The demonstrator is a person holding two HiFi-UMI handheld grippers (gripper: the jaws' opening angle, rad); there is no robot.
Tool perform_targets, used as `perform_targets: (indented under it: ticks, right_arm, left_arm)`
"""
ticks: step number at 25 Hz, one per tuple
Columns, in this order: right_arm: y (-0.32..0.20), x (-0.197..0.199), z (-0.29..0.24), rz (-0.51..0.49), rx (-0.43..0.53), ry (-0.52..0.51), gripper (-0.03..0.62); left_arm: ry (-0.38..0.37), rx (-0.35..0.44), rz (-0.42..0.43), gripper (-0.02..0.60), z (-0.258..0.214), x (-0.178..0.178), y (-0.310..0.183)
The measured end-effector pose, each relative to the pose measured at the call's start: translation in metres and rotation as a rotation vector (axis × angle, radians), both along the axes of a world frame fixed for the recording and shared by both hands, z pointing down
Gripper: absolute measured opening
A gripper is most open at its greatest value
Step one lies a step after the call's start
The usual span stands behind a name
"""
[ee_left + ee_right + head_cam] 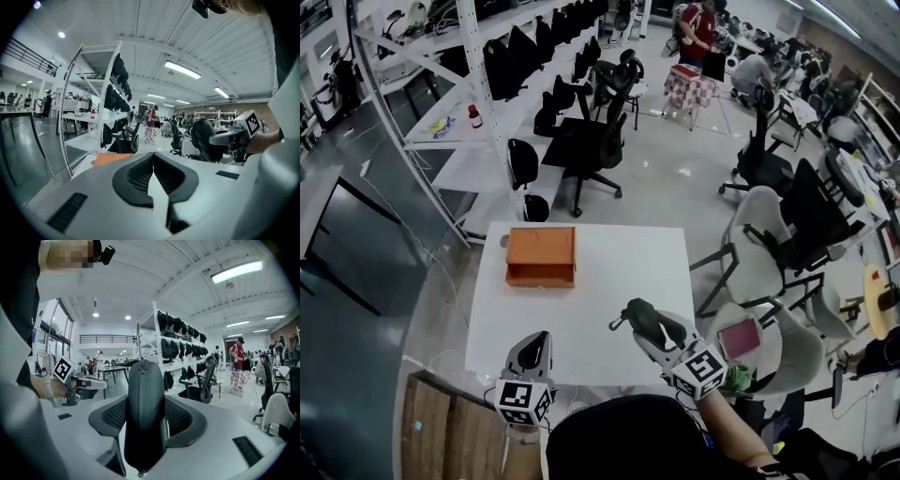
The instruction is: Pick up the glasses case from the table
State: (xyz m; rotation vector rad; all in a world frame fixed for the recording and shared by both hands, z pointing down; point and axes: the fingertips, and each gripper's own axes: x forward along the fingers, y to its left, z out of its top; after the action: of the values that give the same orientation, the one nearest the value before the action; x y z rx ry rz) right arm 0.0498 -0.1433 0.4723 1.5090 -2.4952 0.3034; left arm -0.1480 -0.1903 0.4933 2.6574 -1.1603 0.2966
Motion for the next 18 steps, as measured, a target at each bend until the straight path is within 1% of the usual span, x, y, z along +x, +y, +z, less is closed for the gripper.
perform_targets:
  ticks: [5, 13, 18]
  right_arm:
    - [0.010, 0.003, 0.000, 0.024, 0.015, -0.031, 0.258]
    - [0.029, 0.006, 0.003, 0.040, 0.007, -0.025, 0.258]
    - [0.040, 0.021, 0.001, 0.066, 0.016, -0.022, 0.258]
  left_arm:
    - [0.004, -0.012, 0.010, 0.020, -0.001, 0.003, 0.008]
    - [-0.002, -0.016, 0.037, 0.020, -0.001, 0.013, 0.020]
    - [0.001, -0.032, 0.044, 0.020, 0.005, 0.024, 0.031]
